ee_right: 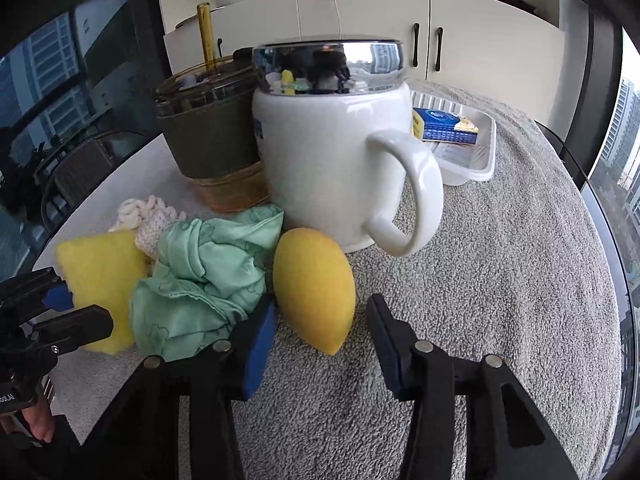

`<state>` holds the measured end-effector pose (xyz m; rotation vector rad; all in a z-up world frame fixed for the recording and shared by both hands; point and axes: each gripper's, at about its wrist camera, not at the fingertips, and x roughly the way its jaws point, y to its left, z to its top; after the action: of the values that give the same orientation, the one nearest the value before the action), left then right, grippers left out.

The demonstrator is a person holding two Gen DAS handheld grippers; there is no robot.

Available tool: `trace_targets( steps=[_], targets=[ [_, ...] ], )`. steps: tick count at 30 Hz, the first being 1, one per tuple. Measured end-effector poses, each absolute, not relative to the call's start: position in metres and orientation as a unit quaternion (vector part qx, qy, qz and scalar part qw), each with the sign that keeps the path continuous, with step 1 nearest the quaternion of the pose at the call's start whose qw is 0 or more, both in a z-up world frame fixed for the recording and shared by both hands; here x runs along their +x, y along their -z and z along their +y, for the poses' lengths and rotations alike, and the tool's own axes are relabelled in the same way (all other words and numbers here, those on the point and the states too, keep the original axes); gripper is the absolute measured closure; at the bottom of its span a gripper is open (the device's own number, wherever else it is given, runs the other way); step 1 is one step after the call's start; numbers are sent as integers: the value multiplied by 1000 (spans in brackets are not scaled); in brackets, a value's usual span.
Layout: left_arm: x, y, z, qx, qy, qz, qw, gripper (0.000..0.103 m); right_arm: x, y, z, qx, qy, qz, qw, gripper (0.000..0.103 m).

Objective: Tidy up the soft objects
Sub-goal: 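Grasp the yellow block sponge with the left tool while the right grasps the yellow egg-shaped sponge, then carry the yellow block sponge with the left tool while the right carries the egg sponge to the tray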

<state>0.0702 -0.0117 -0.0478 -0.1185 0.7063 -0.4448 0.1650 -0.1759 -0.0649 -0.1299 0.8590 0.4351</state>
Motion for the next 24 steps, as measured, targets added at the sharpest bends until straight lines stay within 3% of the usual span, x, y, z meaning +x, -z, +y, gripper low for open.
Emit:
trace_targets(
  steps=[11,16,24],
  targets=[
    [68,49,-5,-63,206,351,911,76,168,64,-171,-62,-215,409,884,62],
    [66,50,0,-77,212,355,907,82,160,62,-172,-57,-217,405,886,68],
    [53,44,9,-87,228,349,905,83,129,46,-184,-39,-208,391,896,69]
  ],
)
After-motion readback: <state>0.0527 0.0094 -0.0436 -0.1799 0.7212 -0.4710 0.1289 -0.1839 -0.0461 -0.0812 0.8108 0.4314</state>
